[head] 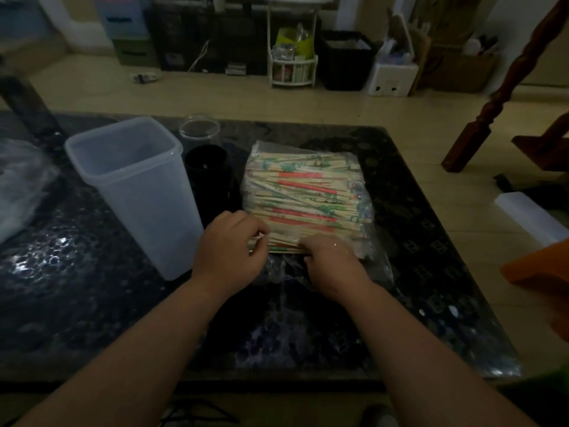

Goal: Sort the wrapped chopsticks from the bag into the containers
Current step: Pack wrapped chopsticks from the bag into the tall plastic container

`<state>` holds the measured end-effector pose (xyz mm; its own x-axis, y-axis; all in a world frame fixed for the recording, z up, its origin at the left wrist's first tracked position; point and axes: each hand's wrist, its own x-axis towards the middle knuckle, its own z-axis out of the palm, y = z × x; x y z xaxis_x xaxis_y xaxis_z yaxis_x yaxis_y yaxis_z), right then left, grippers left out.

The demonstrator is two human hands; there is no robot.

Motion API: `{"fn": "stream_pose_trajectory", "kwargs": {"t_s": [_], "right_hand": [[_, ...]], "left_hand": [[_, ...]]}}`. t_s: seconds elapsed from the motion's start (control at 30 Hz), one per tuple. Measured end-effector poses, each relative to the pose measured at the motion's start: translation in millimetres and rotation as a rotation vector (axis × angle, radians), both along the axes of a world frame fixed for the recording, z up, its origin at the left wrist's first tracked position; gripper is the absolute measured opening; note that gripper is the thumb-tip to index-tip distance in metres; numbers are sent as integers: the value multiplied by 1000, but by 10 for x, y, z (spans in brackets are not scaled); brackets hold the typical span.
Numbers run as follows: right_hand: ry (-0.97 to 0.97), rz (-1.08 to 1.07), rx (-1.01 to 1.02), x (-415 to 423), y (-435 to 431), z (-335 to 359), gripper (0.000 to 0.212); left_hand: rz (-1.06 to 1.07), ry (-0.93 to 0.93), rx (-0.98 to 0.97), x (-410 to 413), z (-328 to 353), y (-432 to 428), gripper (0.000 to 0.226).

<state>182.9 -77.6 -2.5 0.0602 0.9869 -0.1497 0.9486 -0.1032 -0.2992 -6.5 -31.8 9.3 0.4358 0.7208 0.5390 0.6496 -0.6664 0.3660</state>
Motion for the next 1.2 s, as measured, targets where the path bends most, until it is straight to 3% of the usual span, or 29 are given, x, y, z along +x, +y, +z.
{"fn": "stream_pose_trajectory", "kwargs": {"t_s": [0.13, 0.33, 0.53, 0.7, 0.87, 0.97, 1.2], "right_hand": [[-94, 2, -20, -79, 58, 14, 36], [-112, -101, -45, -217, 118, 34, 40], [-8, -199, -25, -318, 229, -66, 35], [-18, -244, 17, -307, 243, -66, 19], [-28, -216, 16, -348, 213, -73, 26], [-69, -153, -26, -363, 201, -94, 37], [-81, -172, -103, -377, 169, -134, 54]], "left_hand": [[13, -32, 37, -123, -1, -26, 38], [131, -65, 351, -281, 33, -109, 29], [219, -55, 566, -386, 36, -209, 41], [277, -73, 626, -470, 119, -228, 48], [411, -189, 630, -558, 312, -185, 51], [516, -337, 503, -653, 411, -147, 62], [543, -682, -133, -836, 476, -5, 110]]}}
